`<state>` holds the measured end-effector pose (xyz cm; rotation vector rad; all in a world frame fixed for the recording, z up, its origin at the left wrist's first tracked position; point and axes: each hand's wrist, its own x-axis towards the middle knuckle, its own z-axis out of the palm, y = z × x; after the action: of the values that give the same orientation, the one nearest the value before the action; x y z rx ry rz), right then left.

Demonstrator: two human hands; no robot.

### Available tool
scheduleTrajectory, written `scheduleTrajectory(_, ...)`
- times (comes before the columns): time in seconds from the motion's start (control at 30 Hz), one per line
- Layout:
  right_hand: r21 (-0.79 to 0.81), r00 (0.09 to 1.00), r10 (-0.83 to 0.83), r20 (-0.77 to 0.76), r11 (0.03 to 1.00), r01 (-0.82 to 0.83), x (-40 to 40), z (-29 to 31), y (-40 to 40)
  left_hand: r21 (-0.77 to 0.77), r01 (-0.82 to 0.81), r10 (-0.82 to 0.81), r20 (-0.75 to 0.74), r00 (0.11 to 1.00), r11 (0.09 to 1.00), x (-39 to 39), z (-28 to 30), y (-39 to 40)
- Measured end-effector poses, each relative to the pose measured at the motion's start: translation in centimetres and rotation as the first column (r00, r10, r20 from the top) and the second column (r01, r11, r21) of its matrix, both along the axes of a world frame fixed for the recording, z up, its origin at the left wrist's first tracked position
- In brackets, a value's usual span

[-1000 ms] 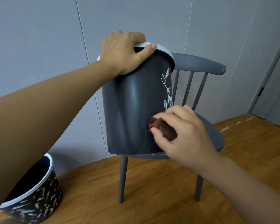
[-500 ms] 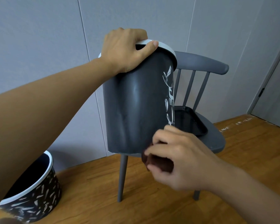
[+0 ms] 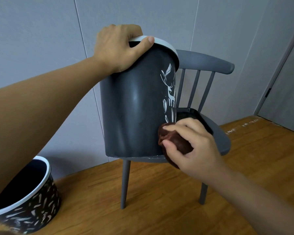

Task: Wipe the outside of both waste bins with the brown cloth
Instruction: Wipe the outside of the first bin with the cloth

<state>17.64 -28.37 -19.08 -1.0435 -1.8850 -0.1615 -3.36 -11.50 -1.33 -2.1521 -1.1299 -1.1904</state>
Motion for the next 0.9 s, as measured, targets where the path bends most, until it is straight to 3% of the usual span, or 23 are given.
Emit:
scheduleTrajectory(0.17,-0.091,0.97,0.162,0.183,0.985,-0.148,1.0,0.6,-1.0,-0.012,0.017,-0.017,0.025,1.0,1.0,-0.6,-0.1,-0.2)
scheduleTrajectory(0.3,0.042,0.998,0.029,-0.047,0.999,-0.027,1.3,1.9,0.1,-0.02,0.007,-0.006,0.027,1.0,1.0,-0.7,-0.1,-0.2)
scheduleTrajectory(0.37,0.045,0.996,-0.002,-0.087,0.999,0.006,0.4,1.8,0.5,-0.019,-0.005,0.006,0.03,1.0,1.0,-0.6,0.0,-0.2)
scheduleTrajectory(0.47,-0.001,0.998,0.059,0.009,0.998,-0.059,-0.5,0.7,0.3,-0.024,-0.003,0.004,0.028,1.0,1.0,-0.6,0.0,-0.2)
scheduleTrajectory(0.6,-0.18,0.968,0.22,0.12,0.964,-0.196,1.0,1.2,-0.6,-0.026,0.012,-0.011,0.039,0.999,1.0,-0.8,-0.2,-0.1)
scheduleTrajectory(0.77,-0.035,0.994,0.085,-0.064,0.996,-0.088,2.1,2.0,0.4,-0.028,0.001,0.0,0.05,0.999,1.0,-1.2,-0.2,0.0)
scheduleTrajectory(0.9,-0.103,0.994,0.109,-0.002,0.989,-0.108,1.2,0.7,0.3,-0.023,0.008,-0.007,0.043,0.999,1.0,-1.1,-0.2,-0.1)
